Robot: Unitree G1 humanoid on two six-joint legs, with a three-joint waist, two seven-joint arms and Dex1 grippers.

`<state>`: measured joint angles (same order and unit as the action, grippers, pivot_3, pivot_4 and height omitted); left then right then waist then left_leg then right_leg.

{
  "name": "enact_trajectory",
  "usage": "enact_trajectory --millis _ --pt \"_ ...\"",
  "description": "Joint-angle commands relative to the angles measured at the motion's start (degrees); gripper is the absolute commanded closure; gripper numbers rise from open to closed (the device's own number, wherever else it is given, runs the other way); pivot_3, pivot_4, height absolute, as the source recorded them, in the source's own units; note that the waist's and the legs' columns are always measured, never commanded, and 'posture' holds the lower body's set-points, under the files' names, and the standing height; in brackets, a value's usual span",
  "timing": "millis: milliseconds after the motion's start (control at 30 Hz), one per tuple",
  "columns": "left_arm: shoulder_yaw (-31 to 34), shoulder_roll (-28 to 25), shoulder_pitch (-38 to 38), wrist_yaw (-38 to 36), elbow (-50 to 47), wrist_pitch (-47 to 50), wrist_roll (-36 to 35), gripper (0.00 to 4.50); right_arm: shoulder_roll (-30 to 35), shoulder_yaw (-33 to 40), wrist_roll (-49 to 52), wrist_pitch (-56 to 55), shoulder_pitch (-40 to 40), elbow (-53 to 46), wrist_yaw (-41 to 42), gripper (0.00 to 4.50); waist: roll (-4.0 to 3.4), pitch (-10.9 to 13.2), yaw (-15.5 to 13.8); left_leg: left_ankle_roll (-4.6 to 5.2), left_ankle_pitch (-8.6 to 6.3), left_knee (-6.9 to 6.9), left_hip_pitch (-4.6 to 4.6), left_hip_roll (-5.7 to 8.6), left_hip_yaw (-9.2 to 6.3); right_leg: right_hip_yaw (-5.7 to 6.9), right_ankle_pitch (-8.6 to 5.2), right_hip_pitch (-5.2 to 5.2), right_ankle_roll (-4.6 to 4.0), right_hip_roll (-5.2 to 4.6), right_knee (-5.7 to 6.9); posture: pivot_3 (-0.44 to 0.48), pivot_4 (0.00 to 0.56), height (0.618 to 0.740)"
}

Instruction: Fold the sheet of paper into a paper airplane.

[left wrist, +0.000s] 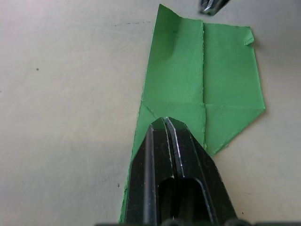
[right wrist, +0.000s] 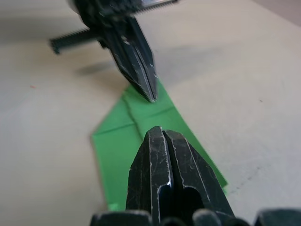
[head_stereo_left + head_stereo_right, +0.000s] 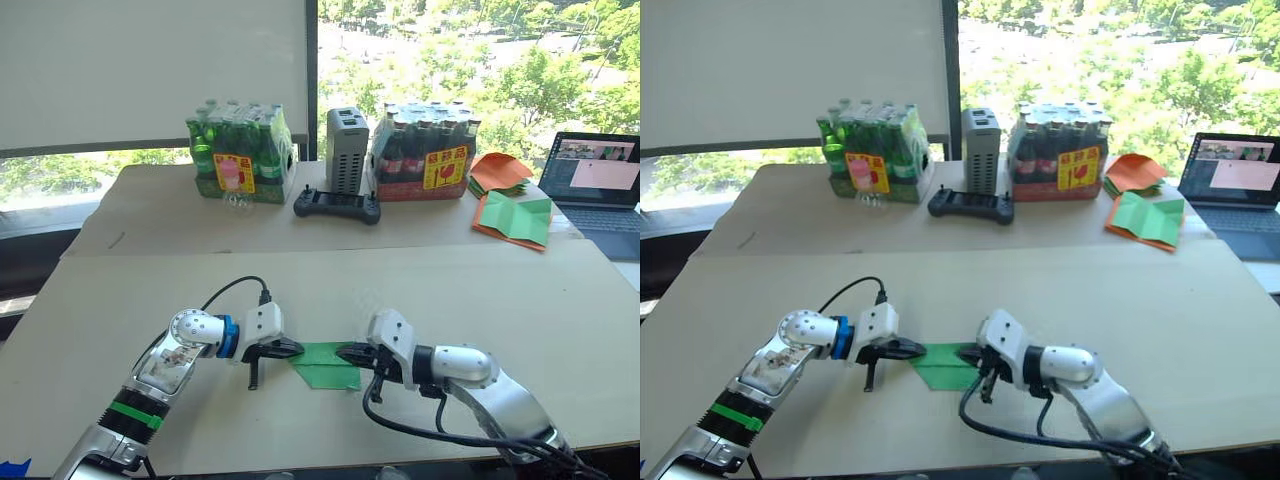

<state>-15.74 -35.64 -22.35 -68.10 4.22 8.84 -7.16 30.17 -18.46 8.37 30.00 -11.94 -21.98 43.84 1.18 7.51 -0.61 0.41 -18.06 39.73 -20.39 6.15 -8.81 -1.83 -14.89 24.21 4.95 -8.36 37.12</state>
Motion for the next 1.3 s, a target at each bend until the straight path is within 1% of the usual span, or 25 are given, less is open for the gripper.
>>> enact_trajectory --millis 33,100,300,433,600,800,867,1033,1200,1300 --pt "0.13 -0.4 0.12 -0.07 -0.74 0.29 0.12 4.5 -0.13 -1.29 -3.05 -1.86 -0.89 3.09 -1.47 4.47 0.0 0.0 0.08 0.0 0.0 0.0 0.0 0.01 0.0 0.0 0.0 0.0 0.0 -0.01 -0.01 0.0 0.15 0.735" --pt "0.28 -0.51 0.17 -0.3 -1.45 0.51 -0.22 4.5 0.15 -2.12 -3.84 -1.35 -0.92 4.24 -1.31 4.47 0.0 0.0 0.24 0.0 0.0 -0.01 -0.02 0.0 0.03 -0.01 0.0 0.04 0.0 -0.02 -0.01 0.0 0.15 0.735" --pt "2.14 0.85 -0.57 -1.29 -7.48 7.3 -6.63 4.5 2.02 -4.16 -5.22 0.63 0.38 4.16 0.03 4.47 0.0 0.0 0.26 0.01 0.0 0.01 -0.02 0.0 0.01 -0.01 0.0 0.0 0.0 -0.01 0.0 0.0 0.15 0.735" --pt "1.51 1.32 -0.61 -1.01 -10.33 10.11 -7.87 4.5 2.13 -4.04 -5.3 1.37 0.42 3.8 -0.13 4.47 0.0 0.0 0.31 0.01 0.0 0.0 -0.01 -0.01 0.01 -0.01 0.0 0.0 0.0 -0.01 0.0 0.0 0.15 0.735" --pt "-1.24 2.62 -0.19 0.29 -6.23 6.31 -4.03 4.5 1.77 -3.97 -5.28 2.39 0.33 2.73 -0.18 4.47 0.0 0.0 0.23 0.01 0.0 0.0 0.01 0.0 0.01 -0.01 0.0 -0.03 0.0 -0.01 -0.01 0.0 0.15 0.735" --pt "-3.29 4.54 -0.24 0.74 -3.74 4.37 -2.13 4.5 1.65 -3.85 -5.14 3.66 0.15 1.71 -0.13 4.47 0.0 0.0 0.2 0.01 0.0 0.0 0.0 0.0 0.02 -0.01 0.0 -0.02 0.0 -0.02 -0.02 0.0 0.15 0.735" --pt "-4.45 4.46 0.06 0.74 -2.39 2.79 -0.35 4.5 1.82 -3.87 -5.04 4.29 0.04 1.45 0.05 4.47 0.0 0.0 0.19 0.01 -0.01 0.0 0.0 0.0 0.02 -0.01 0.0 -0.02 0.0 -0.01 -0.02 0.0 0.15 0.735" --pt "-5.27 3.92 1.0 0.69 -1.06 1.54 0.97 4.5 2.15 -3.81 -5.2 5.17 -0.14 1.09 0.12 4.47 0.0 0.0 0.12 0.01 -0.01 0.0 0.02 0.0 0.01 -0.01 0.0 -0.04 0.0 -0.02 -0.02 0.0 0.15 0.735" --pt "-4.8 2.76 1.4 0.53 0.28 0.99 1.64 4.5 2.09 -3.77 -5.13 5.74 -0.34 0.7 0.06 4.47 0.0 -0.01 0.15 0.01 -0.01 0.0 0.04 0.0 0.02 -0.01 0.0 -0.05 0.0 -0.01 -0.02 0.0 0.15 0.735" --pt "-4.15 1.02 2.27 -0.04 0.3 1.26 1.47 4.5 2.0 -3.88 -5.18 5.8 -0.39 0.63 -0.01 4.47 0.0 -0.02 0.2 0.01 -0.01 -0.01 0.07 -0.01 0.02 -0.01 0.0 -0.06 0.0 -0.01 -0.02 0.0 0.15 0.735"
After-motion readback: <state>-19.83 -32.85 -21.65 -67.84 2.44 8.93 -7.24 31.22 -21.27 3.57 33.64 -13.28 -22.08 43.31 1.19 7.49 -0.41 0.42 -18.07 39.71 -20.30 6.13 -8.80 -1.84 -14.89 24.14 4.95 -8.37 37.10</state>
